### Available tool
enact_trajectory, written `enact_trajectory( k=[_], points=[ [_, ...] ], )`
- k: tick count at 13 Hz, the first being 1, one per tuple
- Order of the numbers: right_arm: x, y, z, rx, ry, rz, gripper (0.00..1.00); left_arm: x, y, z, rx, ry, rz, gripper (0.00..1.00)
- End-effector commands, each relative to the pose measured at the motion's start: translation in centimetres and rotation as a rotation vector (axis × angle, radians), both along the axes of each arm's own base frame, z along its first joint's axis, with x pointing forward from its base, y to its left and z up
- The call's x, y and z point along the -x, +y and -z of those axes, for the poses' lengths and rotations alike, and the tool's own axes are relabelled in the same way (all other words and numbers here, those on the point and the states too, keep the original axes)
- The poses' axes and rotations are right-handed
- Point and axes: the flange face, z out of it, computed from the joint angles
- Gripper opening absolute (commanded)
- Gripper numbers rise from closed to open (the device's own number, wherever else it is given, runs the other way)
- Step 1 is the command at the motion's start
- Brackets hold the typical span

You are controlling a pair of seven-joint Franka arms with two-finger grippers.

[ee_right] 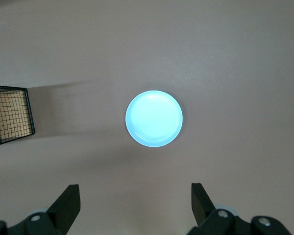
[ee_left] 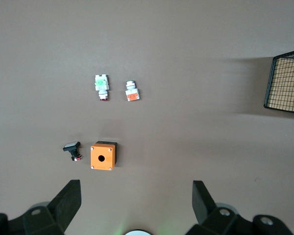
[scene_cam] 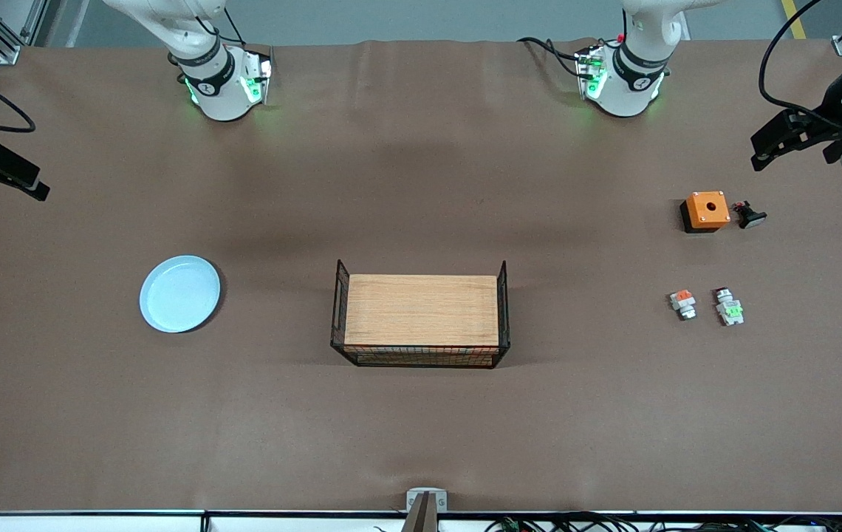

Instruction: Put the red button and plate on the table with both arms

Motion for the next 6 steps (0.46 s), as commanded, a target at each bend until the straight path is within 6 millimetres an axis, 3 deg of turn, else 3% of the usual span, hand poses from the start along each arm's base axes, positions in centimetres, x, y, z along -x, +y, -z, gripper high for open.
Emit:
enact_trajectory(
  k=[1,6],
  points=[
    [-0.31,-0.26,-0.40,-0.005,0.005,0.000,1.00,-0.02,0.47,-0.72,0.012,-0.007,-0.004,1.00],
    [-0.31,-0.26,-0.40,-0.005,0.005,0.000,1.00,-0.26,0.65,-0.40,0.017,0.001,-0.005,1.00]
  ],
)
